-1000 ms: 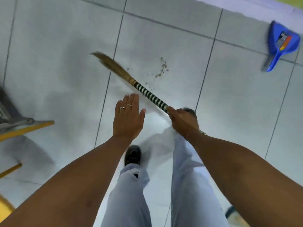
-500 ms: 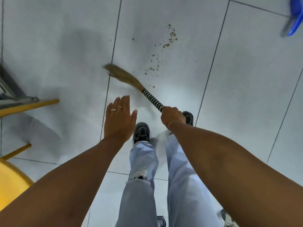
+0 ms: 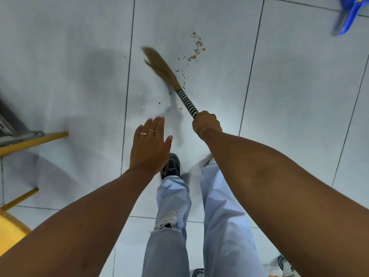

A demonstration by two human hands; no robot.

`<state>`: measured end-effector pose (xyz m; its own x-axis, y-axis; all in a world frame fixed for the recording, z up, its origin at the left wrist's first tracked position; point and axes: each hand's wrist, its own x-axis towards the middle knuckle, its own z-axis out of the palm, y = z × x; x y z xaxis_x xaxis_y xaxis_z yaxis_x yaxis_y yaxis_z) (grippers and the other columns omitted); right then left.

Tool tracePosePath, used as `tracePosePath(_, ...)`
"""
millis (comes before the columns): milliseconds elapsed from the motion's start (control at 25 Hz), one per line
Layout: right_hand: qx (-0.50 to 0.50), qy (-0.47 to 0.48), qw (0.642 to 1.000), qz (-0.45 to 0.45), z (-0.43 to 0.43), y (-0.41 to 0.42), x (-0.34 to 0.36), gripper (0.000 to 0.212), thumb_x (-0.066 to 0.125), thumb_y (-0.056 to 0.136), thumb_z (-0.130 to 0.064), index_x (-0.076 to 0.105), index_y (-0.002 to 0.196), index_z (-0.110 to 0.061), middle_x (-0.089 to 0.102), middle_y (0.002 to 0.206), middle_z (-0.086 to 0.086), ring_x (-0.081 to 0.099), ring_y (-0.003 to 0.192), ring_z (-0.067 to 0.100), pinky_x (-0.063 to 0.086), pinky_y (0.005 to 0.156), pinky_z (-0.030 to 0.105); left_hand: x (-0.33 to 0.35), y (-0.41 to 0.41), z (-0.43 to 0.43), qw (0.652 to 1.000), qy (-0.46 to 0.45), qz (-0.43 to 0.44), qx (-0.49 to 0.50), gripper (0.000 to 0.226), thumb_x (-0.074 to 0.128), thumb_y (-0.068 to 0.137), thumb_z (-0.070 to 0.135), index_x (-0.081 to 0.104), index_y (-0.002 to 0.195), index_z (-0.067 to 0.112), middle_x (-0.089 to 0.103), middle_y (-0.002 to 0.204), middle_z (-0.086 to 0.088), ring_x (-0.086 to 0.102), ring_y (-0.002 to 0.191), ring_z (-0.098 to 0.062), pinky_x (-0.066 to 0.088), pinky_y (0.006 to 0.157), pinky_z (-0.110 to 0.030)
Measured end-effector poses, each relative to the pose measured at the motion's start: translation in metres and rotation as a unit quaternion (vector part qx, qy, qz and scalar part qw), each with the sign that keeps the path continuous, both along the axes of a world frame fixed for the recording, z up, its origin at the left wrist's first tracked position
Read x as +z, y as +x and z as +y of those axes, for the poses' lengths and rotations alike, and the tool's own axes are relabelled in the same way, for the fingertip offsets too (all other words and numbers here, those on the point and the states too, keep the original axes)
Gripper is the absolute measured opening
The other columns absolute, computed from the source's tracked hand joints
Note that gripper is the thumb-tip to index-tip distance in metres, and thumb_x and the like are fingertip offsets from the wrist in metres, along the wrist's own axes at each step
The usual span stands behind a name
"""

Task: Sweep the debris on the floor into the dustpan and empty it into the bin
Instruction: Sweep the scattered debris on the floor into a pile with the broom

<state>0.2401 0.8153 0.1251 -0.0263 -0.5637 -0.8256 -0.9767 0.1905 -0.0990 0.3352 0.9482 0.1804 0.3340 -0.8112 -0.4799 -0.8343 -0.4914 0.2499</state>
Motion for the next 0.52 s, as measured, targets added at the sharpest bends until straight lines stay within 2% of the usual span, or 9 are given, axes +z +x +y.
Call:
tracePosePath(80,0.031,-0.021,0.999,-0.032,0.0,-0.011,0.0,0.034,0.041,0.095,-0.019,0.055,0.125,-0.013,0.062,0.118,0.012,0.06,0.101,0.03,0.044,0.075,0.032,-0.001,-0.005,-0.003,1.0,0.002,0.007,0.023,0.055,0.045,0.095,0.029,0.029,0.141,0.003,0.041,0.145,-0.017,0.033,0.138,-0.032,0.023,0.115,-0.045)
tracePosePath(160,0.08,-0.055,0.993,-0.074,0.007,-0.03,0.001,0.036,0.036,0.097,-0.022,0.05,0.13,-0.019,0.065,0.108,0.014,0.055,0.083,0.03,0.04,0.068,0.032,-0.001,-0.012,-0.006,0.997,0.003,0.015,0.076,0.055,0.042,0.095,0.029,0.027,0.142,0.005,0.04,0.146,-0.017,0.031,0.139,-0.031,0.022,0.116,-0.044)
tracePosePath(280,0.189,-0.11,0.971,-0.093,0.024,-0.062,0.004,0.036,0.034,0.1,-0.028,0.045,0.134,-0.022,0.065,0.097,0.016,0.052,0.07,0.03,0.042,0.06,0.033,-0.001,-0.023,-0.006,0.988,0.009,0.017,0.155,0.054,0.041,0.096,0.029,0.026,0.142,0.005,0.041,0.145,-0.016,0.032,0.138,-0.03,0.024,0.115,-0.045)
tracePosePath(400,0.323,-0.093,0.938,-0.088,0.037,-0.09,0.007,0.037,0.032,0.101,-0.031,0.04,0.137,-0.024,0.064,0.101,0.015,0.063,0.079,0.034,0.046,0.06,0.034,-0.003,-0.033,-0.004,0.985,0.017,0.018,0.17,0.053,0.041,0.096,0.029,0.026,0.141,0.005,0.041,0.144,-0.016,0.033,0.137,-0.03,0.024,0.115,-0.045)
tracePosePath(520,0.41,-0.006,0.912,-0.033,0.038,-0.108,0.002,0.035,0.035,0.1,-0.021,0.042,0.134,-0.021,0.06,0.113,0.013,0.064,0.093,0.036,0.046,0.064,0.037,-0.002,-0.042,-0.007,0.988,0.026,0.02,0.15,0.053,0.042,0.096,0.029,0.027,0.141,0.005,0.042,0.144,-0.018,0.035,0.135,-0.033,0.027,0.113,-0.046)
